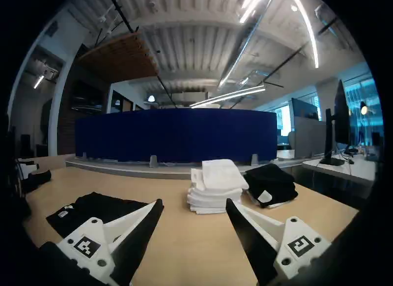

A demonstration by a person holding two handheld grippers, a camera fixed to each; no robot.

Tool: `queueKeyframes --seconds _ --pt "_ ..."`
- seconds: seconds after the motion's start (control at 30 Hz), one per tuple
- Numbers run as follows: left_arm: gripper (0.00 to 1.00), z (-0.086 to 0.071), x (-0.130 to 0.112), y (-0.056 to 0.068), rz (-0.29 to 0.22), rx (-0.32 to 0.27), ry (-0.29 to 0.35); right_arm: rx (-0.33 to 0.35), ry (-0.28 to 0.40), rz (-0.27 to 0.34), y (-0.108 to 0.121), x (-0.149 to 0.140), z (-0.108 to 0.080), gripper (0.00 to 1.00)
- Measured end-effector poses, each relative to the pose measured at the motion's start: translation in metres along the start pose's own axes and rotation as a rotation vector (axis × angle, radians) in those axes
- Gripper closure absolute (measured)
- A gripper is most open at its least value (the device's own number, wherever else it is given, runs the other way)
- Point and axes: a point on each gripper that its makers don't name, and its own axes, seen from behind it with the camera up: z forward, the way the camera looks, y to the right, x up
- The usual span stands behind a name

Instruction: Fold towel

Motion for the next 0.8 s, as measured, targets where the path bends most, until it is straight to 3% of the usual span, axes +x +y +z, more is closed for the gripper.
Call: queueKeyframes --seconds 0.8 --pt "0.03 -0.0006 -0.0007 0.0008 0.001 0.000 0.001 0.001 0.000 -0.001 -0.0004 0.0008 -0.0020 0.00"
